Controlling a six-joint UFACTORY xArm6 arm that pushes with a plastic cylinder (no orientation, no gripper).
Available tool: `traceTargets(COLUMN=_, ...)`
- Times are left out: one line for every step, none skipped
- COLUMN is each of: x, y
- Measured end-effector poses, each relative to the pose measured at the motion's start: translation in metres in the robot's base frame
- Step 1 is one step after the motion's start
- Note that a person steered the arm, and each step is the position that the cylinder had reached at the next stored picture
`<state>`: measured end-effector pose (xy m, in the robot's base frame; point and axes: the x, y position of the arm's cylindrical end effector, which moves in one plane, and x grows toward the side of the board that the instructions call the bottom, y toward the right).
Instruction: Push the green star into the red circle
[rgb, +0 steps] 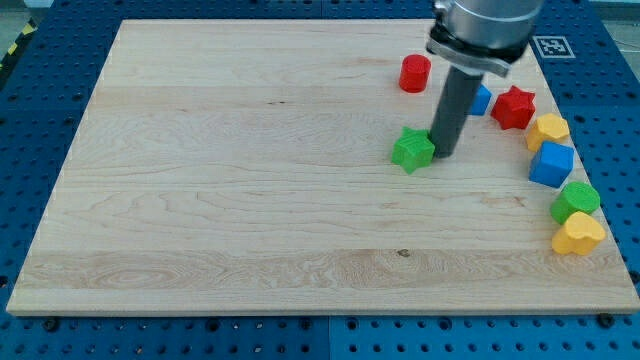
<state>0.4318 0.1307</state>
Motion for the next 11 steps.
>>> traceTargets(x=0.016, y=0.009)
traceTargets(x=0.048, y=0.011)
traceTargets(x=0.044, y=-0.026)
traceTargets(x=0.001, y=-0.072)
traceTargets(x=-0.055, y=-0.109)
traceTargets(x=-0.056, y=-0.115)
traceTargets(x=-0.009, y=-0.103)
traceTargets(x=-0.007, y=-0.054)
traceTargets(x=-0.041, y=-0.045)
traceTargets(x=-0.074, y=-0.045)
traceTargets(x=-0.071, y=-0.045)
